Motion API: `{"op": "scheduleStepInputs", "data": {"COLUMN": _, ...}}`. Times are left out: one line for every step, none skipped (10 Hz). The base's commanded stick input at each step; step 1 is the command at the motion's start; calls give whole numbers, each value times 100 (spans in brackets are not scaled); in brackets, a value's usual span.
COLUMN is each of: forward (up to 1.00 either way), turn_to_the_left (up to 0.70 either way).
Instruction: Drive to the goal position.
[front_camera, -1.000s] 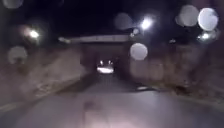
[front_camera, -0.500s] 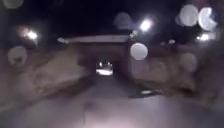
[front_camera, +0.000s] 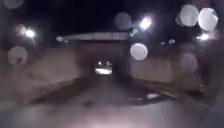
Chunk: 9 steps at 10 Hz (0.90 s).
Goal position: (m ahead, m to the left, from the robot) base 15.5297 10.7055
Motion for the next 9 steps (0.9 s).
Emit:
{"op": "scheduleStepInputs", "data": {"forward": 100, "turn_to_the_left": 7}}
{"op": "scheduleStepInputs", "data": {"forward": 100, "turn_to_the_left": 10}}
{"op": "scheduleStepInputs", "data": {"forward": 100, "turn_to_the_left": 19}}
{"op": "scheduleStepInputs", "data": {"forward": 100, "turn_to_the_left": 18}}
{"op": "scheduleStepInputs", "data": {"forward": 100, "turn_to_the_left": 14}}
{"op": "scheduleStepInputs", "data": {"forward": 100, "turn_to_the_left": 11}}
{"op": "scheduleStepInputs", "data": {"forward": 100, "turn_to_the_left": 9}}
{"op": "scheduleStepInputs", "data": {"forward": 100, "turn_to_the_left": 8}}
{"op": "scheduleStepInputs", "data": {"forward": 100, "turn_to_the_left": 8}}
